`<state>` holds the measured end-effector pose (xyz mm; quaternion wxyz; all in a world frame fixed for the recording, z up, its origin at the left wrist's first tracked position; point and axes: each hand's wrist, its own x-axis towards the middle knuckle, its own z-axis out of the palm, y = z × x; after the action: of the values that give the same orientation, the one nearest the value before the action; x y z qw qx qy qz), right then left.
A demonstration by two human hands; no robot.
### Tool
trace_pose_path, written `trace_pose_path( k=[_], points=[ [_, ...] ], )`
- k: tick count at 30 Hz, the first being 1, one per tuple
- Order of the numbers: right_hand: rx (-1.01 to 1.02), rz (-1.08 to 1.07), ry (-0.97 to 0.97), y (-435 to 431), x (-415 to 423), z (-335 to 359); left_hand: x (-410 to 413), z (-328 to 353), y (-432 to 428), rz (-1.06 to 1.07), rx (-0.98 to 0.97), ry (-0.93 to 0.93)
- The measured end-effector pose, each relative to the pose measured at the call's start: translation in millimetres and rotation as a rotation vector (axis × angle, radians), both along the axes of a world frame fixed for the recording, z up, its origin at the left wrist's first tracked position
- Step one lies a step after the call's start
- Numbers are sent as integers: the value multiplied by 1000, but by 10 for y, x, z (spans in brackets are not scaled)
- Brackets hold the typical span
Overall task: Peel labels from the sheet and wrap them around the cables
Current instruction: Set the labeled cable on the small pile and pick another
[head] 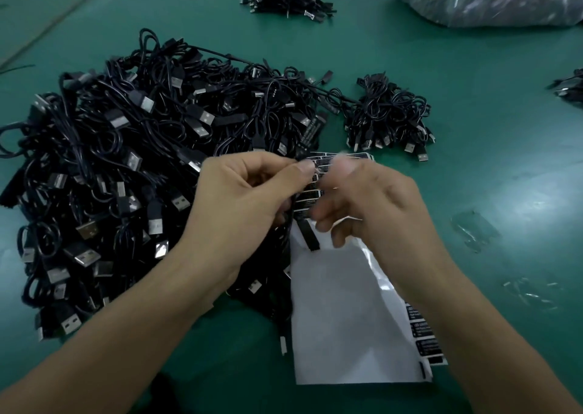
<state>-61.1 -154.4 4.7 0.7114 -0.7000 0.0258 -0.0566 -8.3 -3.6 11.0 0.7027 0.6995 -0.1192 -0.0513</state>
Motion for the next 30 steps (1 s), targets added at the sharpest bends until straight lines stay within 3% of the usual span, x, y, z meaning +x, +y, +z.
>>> trace_pose_path(
  k=[3,9,22,30],
  points=[
    [-216,75,12,102,-47,-30,23,-15,12,42,-52,63],
    [-272,135,41,326,-138,-85,80,-49,47,187,-63,33],
    [-182,-237,-119,212,-18,-57,96,-9,43,107,-113,203],
    [-607,-590,-14,-677,812,212,67,-32,32,70,20,151]
  ],
)
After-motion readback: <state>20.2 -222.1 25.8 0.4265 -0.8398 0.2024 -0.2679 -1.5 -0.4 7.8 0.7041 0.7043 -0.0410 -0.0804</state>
